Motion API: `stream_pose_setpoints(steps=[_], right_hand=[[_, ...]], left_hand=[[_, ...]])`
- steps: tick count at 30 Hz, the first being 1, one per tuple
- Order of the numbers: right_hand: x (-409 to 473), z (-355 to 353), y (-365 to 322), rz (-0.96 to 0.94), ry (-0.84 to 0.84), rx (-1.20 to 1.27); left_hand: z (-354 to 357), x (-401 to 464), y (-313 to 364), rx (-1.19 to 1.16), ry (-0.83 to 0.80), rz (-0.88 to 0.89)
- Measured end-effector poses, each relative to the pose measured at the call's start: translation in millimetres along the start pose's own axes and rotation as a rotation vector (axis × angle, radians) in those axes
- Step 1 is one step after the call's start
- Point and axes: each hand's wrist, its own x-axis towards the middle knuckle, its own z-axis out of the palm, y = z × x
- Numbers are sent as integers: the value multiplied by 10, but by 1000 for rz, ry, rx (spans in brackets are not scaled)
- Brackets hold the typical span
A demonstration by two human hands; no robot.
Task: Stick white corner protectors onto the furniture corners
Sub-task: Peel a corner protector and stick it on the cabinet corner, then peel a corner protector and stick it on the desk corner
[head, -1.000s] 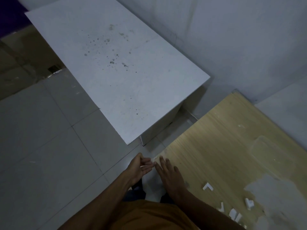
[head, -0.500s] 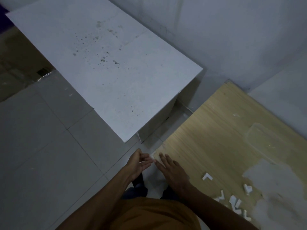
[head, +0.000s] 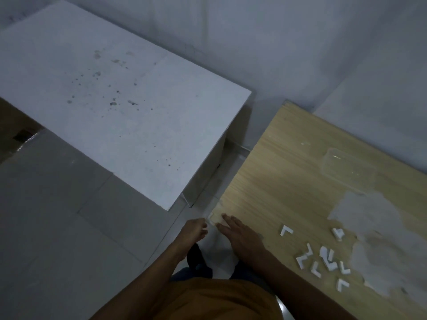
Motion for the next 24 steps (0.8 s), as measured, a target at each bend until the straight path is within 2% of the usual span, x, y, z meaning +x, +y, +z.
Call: stream_pose_setpoints(steps=[3, 8, 15, 24], right_hand=[[-191, 12, 27, 171, 151, 193], [-614, 69, 80, 407, 310, 378], [-1299, 226, 285, 600, 478, 544], [-2202, 260, 713, 720, 665, 702]], left_hand=[[-25, 15, 4, 359, -54, 110], [-79, 15, 82, 710, -115, 197], [203, -81, 211, 835, -217, 374], [1200, -302, 83, 851, -359, 495]])
